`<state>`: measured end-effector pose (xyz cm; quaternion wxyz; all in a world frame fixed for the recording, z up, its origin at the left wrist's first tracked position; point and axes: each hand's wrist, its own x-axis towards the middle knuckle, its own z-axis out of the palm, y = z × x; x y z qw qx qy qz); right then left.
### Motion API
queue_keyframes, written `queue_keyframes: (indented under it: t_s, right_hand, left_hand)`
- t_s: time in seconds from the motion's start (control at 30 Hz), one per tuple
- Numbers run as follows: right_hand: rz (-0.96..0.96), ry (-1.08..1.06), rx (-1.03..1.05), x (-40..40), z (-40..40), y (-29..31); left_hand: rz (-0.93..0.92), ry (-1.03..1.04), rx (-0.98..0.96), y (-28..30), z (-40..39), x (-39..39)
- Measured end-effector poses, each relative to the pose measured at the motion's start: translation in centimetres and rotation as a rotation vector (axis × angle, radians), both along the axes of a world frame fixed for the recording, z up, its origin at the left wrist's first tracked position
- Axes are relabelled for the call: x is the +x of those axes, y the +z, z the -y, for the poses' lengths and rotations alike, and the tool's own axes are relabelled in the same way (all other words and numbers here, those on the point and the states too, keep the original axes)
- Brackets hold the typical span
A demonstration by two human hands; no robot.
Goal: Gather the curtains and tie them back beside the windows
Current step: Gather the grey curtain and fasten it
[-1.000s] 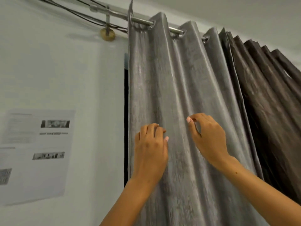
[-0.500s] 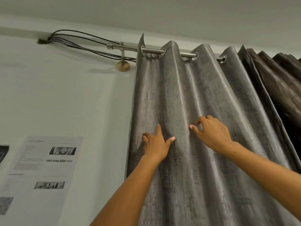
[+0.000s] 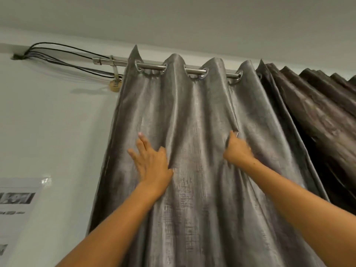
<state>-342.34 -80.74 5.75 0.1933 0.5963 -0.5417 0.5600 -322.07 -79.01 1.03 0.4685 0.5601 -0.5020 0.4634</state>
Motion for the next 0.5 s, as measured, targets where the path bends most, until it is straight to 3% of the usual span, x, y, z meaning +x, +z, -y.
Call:
queue_keyframes:
  t_s: [0.1, 0.17, 0.23, 0.33, 0.43, 0.5]
  right_hand:
    - [-0.180, -0.051, -0.090, 2.7, 1.8, 1.2]
    - [-0.258, -0.046, -0.116, 4.5, 2.6, 1.8]
    - [-0.317, -0.016, -0.142, 5.5, 2.8, 2.3]
    - [-0.445, 0.056, -0.224, 8.0, 2.9, 2.9]
    - [-0.612, 0.196, -0.327, 10.7, 2.8, 3.0]
    - [-0.623, 0.331, -0.311, 10.7, 2.6, 3.0]
  left_hand:
    - [-0.142, 0.105, 0.052, 1.7, 0.2, 1.9]
    - [-0.272, 0.030, 0.136, 2.9, 0.4, 3.4]
    - [-0.338, -0.186, 0.155, 3.3, 0.8, 4.4]
    - [-0.179, -0.592, 0.023, 3.2, 2.5, 4.5]
    - [-0.097, -0.824, -0.165, 3.3, 3.6, 3.1]
    - [-0.110, -0.966, -0.191, 3.7, 3.8, 1.7]
